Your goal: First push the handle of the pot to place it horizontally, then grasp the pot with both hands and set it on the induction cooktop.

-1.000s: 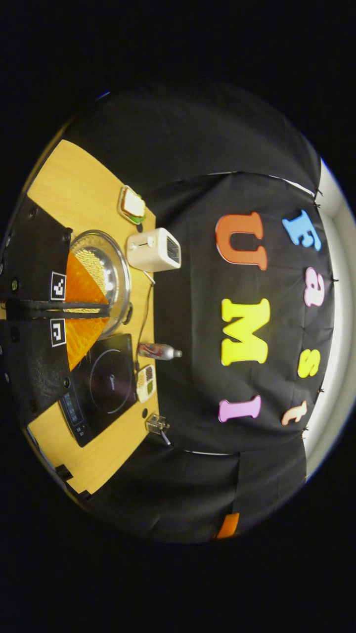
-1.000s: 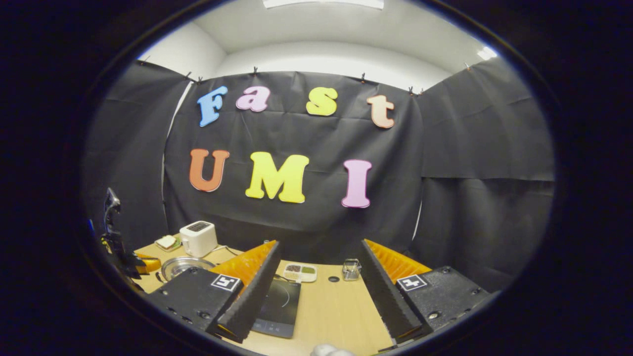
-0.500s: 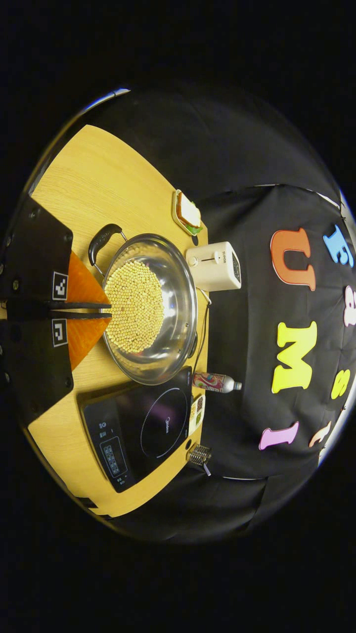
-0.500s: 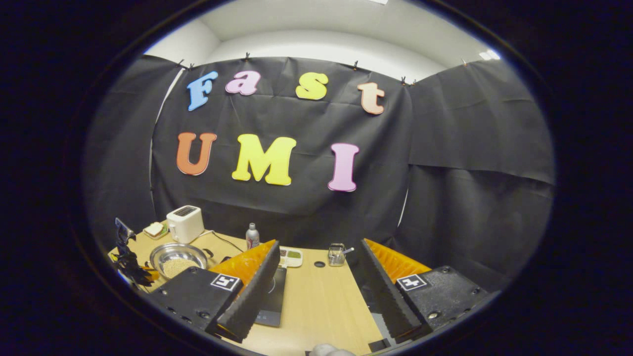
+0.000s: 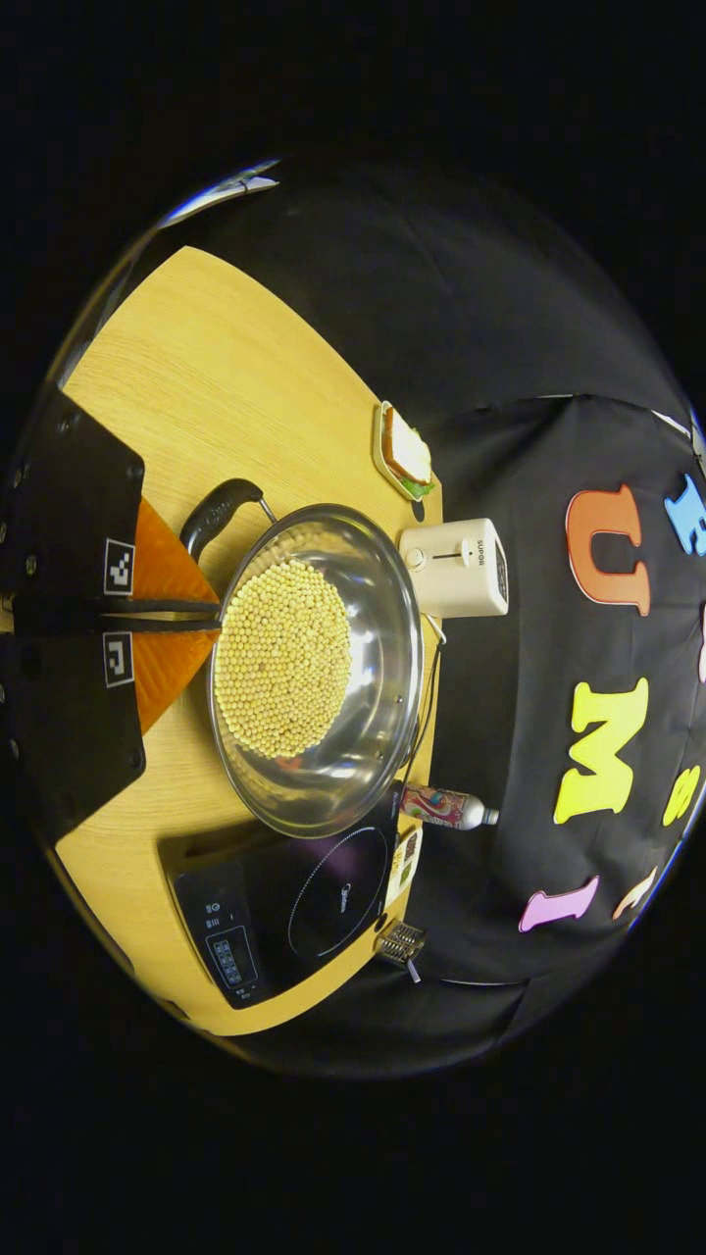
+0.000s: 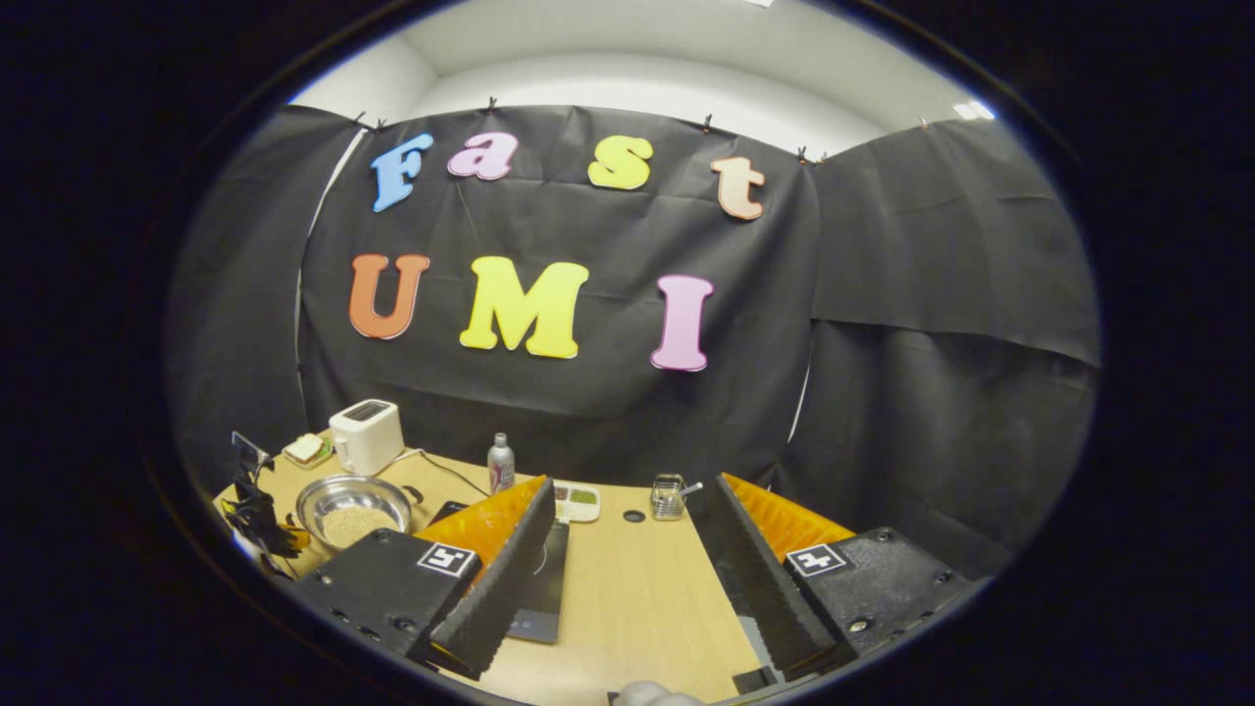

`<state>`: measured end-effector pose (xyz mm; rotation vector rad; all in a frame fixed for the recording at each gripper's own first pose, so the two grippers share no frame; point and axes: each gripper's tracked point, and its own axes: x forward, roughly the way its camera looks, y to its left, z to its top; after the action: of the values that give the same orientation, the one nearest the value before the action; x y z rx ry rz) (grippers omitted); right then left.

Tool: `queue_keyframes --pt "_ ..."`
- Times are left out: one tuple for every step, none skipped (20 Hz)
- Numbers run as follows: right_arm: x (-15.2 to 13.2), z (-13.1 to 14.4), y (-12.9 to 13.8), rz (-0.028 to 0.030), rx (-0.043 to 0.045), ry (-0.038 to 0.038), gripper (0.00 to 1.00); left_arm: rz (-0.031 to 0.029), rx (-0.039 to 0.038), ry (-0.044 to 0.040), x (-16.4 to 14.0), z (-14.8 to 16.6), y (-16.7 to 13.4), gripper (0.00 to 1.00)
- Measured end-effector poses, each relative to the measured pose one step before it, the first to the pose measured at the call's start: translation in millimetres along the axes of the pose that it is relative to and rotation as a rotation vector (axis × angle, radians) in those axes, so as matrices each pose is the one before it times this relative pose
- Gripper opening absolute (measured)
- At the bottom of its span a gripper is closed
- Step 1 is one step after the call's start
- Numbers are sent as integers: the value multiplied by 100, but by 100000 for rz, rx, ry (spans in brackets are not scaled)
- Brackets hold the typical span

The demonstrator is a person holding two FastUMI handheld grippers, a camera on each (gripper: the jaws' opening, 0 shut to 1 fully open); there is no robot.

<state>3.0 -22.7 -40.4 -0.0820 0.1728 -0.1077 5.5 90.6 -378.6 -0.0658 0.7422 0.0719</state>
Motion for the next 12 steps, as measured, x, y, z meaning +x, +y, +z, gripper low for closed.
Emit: queue_keyframes --pt "127 -228 207 365 164 925 100 -755 -781 1206 243 -287 -63 0" --pt "30 -96 219 382 186 441 99 -579 -281 449 -266 11 -56 0" --pt "-10 -135 -12 -31 149 231 100 -2105 1045 1746 -159 -285 -510 0" --pt "38 44 98 -69 286 -180 100 -878 2505 796 91 -256 -258 0" --pt "111 -198 3 -144 296 400 100 219 3762 2669 66 -433 -56 0" --pt "17 -108 79 176 493 163 100 345 3599 1629 171 -213 103 0" --pt "-26 -141 -50 -279 470 70 100 -21 1956 1888 159 -82 -57 0" --pt "58 -206 -141 -273 382 312 99 -352 1814 1629 143 -4 -252 0" --pt "91 -436 28 -261 554 514 100 -309 2110 1475 98 23 -82 0" --pt "40 -293 -62 -194 889 588 100 -406 1945 2349 199 -208 -28 0" --pt "66 -478 -91 -300 894 883 99 -502 1502 2176 263 -155 -16 0" --pt "43 -429 -126 -498 821 1034 100 673 999 1374 139 -112 240 0"
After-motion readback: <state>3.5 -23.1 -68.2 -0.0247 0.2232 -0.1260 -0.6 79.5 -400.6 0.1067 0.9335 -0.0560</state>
